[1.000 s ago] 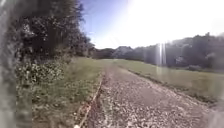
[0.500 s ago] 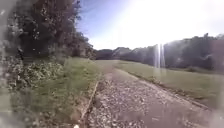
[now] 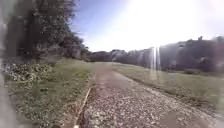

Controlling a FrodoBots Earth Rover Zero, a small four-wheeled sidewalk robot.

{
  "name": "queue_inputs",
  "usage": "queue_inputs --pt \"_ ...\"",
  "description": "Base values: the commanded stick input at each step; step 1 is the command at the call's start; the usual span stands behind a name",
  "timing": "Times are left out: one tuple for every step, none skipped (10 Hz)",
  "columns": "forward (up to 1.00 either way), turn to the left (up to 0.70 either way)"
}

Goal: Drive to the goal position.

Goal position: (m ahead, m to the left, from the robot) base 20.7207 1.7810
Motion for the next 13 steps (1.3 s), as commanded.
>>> queue_inputs --pt "1.00 0.00" --pt "1.00 0.00" --pt "1.00 0.00" --pt "1.00 0.00" --pt "1.00 0.00" --pt "1.00 0.00" --pt "1.00 0.00" --pt "1.00 0.00" --pt "1.00 0.00" --pt "1.00 0.00" --pt "1.00 0.00" --pt "1.00 0.00" --pt "1.00 0.01"
